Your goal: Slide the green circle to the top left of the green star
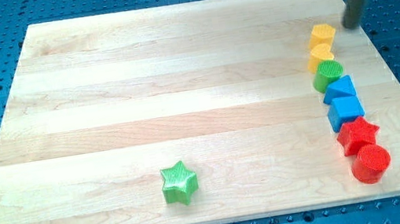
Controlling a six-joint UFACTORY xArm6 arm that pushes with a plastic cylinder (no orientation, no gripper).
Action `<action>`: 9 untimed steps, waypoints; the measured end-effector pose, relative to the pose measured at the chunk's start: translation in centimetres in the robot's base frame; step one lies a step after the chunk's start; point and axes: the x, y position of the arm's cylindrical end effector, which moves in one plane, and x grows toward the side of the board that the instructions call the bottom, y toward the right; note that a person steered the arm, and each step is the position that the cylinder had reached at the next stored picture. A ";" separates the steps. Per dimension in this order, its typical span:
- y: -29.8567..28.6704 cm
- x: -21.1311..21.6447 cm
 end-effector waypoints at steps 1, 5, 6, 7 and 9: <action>-4.4 6.5; -16.3 12.2; -22.6 12.5; -27.0 14.6; -30.7 14.0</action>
